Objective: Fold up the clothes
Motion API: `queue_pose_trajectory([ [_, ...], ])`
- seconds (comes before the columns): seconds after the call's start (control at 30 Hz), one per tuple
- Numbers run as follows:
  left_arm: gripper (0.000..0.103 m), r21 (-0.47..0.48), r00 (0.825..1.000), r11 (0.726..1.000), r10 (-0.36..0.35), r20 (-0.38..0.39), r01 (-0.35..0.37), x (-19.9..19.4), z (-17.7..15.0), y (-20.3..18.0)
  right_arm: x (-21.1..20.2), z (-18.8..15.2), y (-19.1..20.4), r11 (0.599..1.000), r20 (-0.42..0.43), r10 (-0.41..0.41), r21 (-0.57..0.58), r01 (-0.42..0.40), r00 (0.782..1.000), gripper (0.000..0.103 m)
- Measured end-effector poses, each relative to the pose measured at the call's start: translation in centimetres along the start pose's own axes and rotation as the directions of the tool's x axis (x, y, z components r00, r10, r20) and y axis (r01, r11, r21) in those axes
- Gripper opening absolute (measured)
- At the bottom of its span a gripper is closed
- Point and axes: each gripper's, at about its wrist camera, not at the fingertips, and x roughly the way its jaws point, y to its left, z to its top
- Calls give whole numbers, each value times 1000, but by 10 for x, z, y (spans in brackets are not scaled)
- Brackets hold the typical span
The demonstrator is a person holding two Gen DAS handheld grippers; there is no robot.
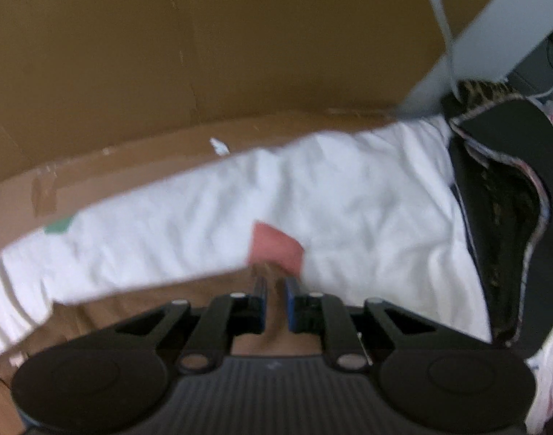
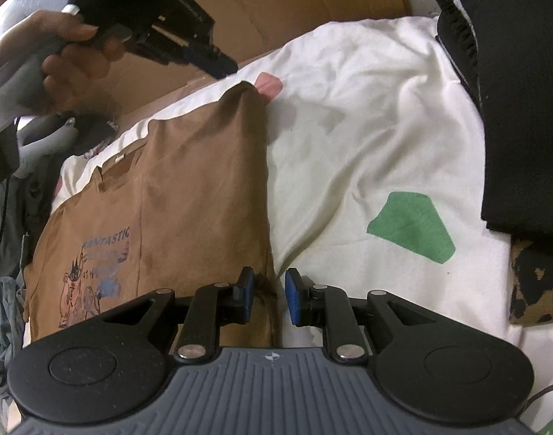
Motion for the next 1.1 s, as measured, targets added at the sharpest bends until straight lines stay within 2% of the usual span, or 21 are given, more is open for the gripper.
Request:
queue_pose_trajectory([
  [0.17, 11, -25, 1000, 999, 21, -17, -22, 16, -8, -2, -3, 3, 2, 1000, 25, 16, 4, -16, 1000, 24],
  [0.37, 11, -64, 998, 997, 50, -34, -52, 38, -14, -1, 7, 7, 10, 999, 16, 31, -15, -31, 999, 24],
  [0.6, 11, -98, 998, 993, 67, 7, -66, 47, -6, 10, 20, 1, 1, 999, -20, 38, -8, -38, 999, 24],
  [0.8, 13, -115, 998, 992, 56, 43, -50, 20, -8, 20, 6, 7, -6, 997, -5, 71, 21, -70, 997, 24],
  [0.97, 14, -152, 998, 988, 20, 62, -10, -4, -26, 29, -2, 24, -3, 996, 41, 87, -9, -87, 995, 23],
  [1.1, 14, -182, 997, 983, -14, 74, 28, -7, -44, 30, 6, 33, 3, 994, 43, 105, -29, -104, 994, 23],
])
